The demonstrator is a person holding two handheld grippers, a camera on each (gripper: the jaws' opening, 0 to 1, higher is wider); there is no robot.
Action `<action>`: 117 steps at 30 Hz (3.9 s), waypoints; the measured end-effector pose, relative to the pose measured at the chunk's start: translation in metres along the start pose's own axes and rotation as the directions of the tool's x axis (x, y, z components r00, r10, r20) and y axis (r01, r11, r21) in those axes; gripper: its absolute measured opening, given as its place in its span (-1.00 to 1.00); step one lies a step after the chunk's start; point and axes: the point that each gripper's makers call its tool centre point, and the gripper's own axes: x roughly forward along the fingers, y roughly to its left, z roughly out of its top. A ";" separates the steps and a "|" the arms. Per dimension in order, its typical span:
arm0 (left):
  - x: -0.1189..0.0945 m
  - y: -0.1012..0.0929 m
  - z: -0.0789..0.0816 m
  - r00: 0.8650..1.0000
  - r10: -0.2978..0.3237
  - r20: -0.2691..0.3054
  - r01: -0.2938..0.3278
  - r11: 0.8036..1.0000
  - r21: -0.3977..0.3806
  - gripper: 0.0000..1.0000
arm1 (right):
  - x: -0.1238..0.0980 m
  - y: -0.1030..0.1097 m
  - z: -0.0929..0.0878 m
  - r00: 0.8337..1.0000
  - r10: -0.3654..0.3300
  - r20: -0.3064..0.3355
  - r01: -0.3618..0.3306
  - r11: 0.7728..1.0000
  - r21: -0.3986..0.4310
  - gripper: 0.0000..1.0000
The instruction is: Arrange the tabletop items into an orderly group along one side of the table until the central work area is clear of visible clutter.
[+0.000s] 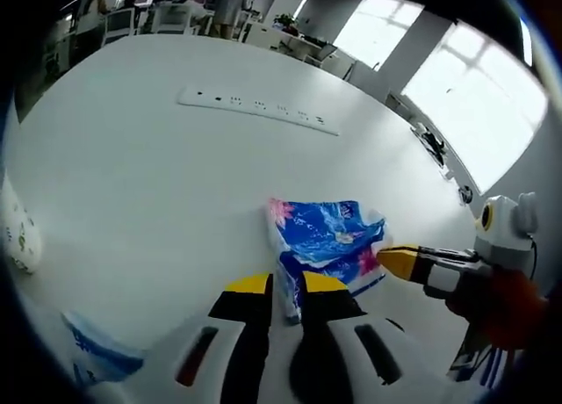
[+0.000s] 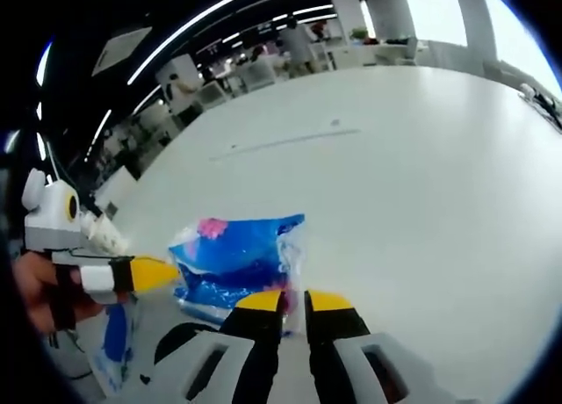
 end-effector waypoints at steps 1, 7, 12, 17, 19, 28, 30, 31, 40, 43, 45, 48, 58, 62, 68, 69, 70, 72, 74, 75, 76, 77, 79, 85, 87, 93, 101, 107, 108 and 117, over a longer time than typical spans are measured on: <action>-0.002 0.000 0.001 1.000 0.000 0.001 0.000 1.000 0.003 -0.81 | -0.001 -0.001 0.000 1.000 -0.001 -0.002 0.001 1.000 0.000 -0.79; -0.010 0.000 0.002 1.000 0.002 0.012 -0.003 1.000 0.017 -0.80 | -0.009 -0.002 0.001 1.000 -0.006 0.006 0.006 1.000 -0.002 -0.76; -0.024 0.004 0.001 1.000 0.011 0.024 -0.012 0.999 0.032 -0.80 | -0.016 0.001 0.000 1.000 -0.003 0.015 0.003 1.000 -0.002 -0.76; -0.037 0.013 -0.009 0.999 0.030 0.031 -0.030 1.000 0.005 -0.80 | -0.020 0.006 -0.004 1.000 0.000 0.013 0.000 1.000 -0.003 -0.77; -0.043 0.016 -0.014 0.999 0.038 0.031 -0.038 0.999 0.008 -0.80 | -0.024 0.008 -0.006 1.000 0.001 0.014 -0.001 1.000 -0.002 -0.78; -0.068 0.022 -0.038 0.999 0.045 0.030 -0.045 0.999 0.007 -0.80 | -0.034 0.023 -0.019 1.000 0.016 0.007 -0.016 0.999 -0.028 -0.80; -0.075 0.023 -0.041 0.998 0.047 0.036 -0.047 0.999 0.000 -0.81 | -0.038 0.026 -0.023 1.000 0.018 0.006 -0.018 0.999 -0.029 -0.79; -0.077 0.024 -0.043 0.998 0.047 0.038 -0.047 0.999 -0.004 -0.81 | -0.039 0.027 -0.024 1.000 0.019 0.006 -0.019 0.999 -0.030 -0.79; -0.099 0.027 -0.066 0.998 0.052 0.044 -0.052 0.999 -0.016 -0.82 | -0.053 0.041 -0.037 0.999 0.032 0.007 -0.032 0.998 -0.057 -0.79; -0.107 0.029 -0.075 0.998 0.053 0.045 -0.052 0.998 -0.022 -0.82 | -0.056 0.048 -0.042 0.999 0.042 0.004 -0.041 0.997 -0.071 -0.79; -0.111 0.029 -0.080 0.998 0.052 0.044 -0.051 0.998 -0.027 -0.82 | -0.057 0.054 -0.044 0.999 0.048 0.003 -0.048 0.996 -0.079 -0.79; -0.117 0.032 -0.089 0.998 0.055 0.041 -0.053 0.998 -0.038 -0.82 | -0.059 0.062 -0.049 0.998 0.058 -0.001 -0.058 0.994 -0.094 -0.78; -0.142 0.039 -0.113 0.996 0.075 0.049 -0.071 0.993 -0.090 -0.84 | -0.065 0.073 -0.046 0.999 0.045 0.018 -0.041 0.988 -0.147 -0.70; -0.153 0.046 -0.124 0.995 0.084 0.054 -0.076 0.987 -0.140 -0.84 | -0.067 0.074 -0.041 0.999 0.042 0.033 -0.036 0.985 -0.167 -0.70; -0.170 0.058 -0.143 0.993 0.114 0.041 -0.104 0.974 -0.201 -0.84 | -0.069 0.079 -0.042 0.999 0.043 0.033 -0.037 0.983 -0.181 -0.71; -0.174 0.061 -0.146 0.992 0.123 0.040 -0.113 0.972 -0.205 -0.84 | -0.070 0.081 -0.043 0.998 0.045 0.033 -0.038 0.982 -0.184 -0.70; -0.177 0.063 -0.148 0.991 0.132 0.038 -0.121 0.970 -0.210 -0.84 | -0.070 0.083 -0.043 0.998 0.046 0.033 -0.039 0.982 -0.187 -0.70; -0.183 0.069 -0.153 0.989 0.147 0.032 -0.136 0.964 -0.228 -0.85 | -0.069 0.086 -0.044 0.998 0.049 0.031 -0.042 0.980 -0.193 -0.71; -0.189 0.074 -0.156 0.987 0.159 0.034 -0.146 0.959 -0.245 -0.85 | -0.066 0.090 -0.045 0.998 0.057 0.026 -0.050 0.979 -0.198 -0.70; -0.191 0.074 -0.158 0.987 0.159 0.034 -0.146 0.957 -0.251 -0.85 | -0.065 0.092 -0.046 0.998 0.059 0.024 -0.053 0.978 -0.201 -0.70; -0.194 0.076 -0.160 0.986 0.164 0.033 -0.150 0.953 -0.263 -0.85 | -0.064 0.095 -0.046 0.998 0.064 0.020 -0.059 0.977 -0.206 -0.70; -0.196 0.076 -0.162 0.986 0.165 0.031 -0.151 0.952 -0.268 -0.85 | -0.063 0.097 -0.047 0.998 0.068 0.016 -0.063 0.976 -0.211 -0.70; -0.199 0.077 -0.167 0.986 0.164 0.023 -0.151 0.948 -0.279 -0.85 | -0.060 0.104 -0.048 0.997 0.075 0.008 -0.072 0.972 -0.222 -0.70; -0.204 0.078 -0.177 0.985 0.171 0.003 -0.161 0.936 -0.313 -0.81 | -0.050 0.127 -0.052 0.992 0.123 -0.029 -0.126 0.955 -0.267 -0.70; -0.206 0.076 -0.180 0.986 0.168 -0.002 -0.159 0.931 -0.329 -0.80 | -0.047 0.134 -0.053 0.990 0.134 -0.041 -0.140 0.949 -0.283 -0.69; -0.204 0.074 -0.188 0.988 0.154 -0.018 -0.149 0.910 -0.387 -0.75 | -0.039 0.154 -0.056 0.983 0.165 -0.076 -0.181 0.929 -0.323 -0.69; -0.202 0.072 -0.194 0.990 0.140 -0.029 -0.139 0.896 -0.422 -0.68 | -0.027 0.174 -0.053 0.974 0.195 -0.116 -0.224 0.901 -0.371 -0.66; -0.200 0.077 -0.195 0.988 0.149 -0.033 -0.149 0.893 -0.424 -0.67 | -0.019 0.187 -0.050 0.967 0.213 -0.142 -0.253 0.880 -0.402 -0.64; -0.200 0.078 -0.195 0.988 0.151 -0.034 -0.151 0.893 -0.424 -0.66 | -0.017 0.190 -0.050 0.965 0.215 -0.150 -0.259 0.875 -0.408 -0.63; -0.198 0.077 -0.198 0.989 0.142 -0.038 -0.143 0.885 -0.444 -0.66 | -0.005 0.212 -0.048 0.950 0.234 -0.206 -0.307 0.820 -0.483 -0.53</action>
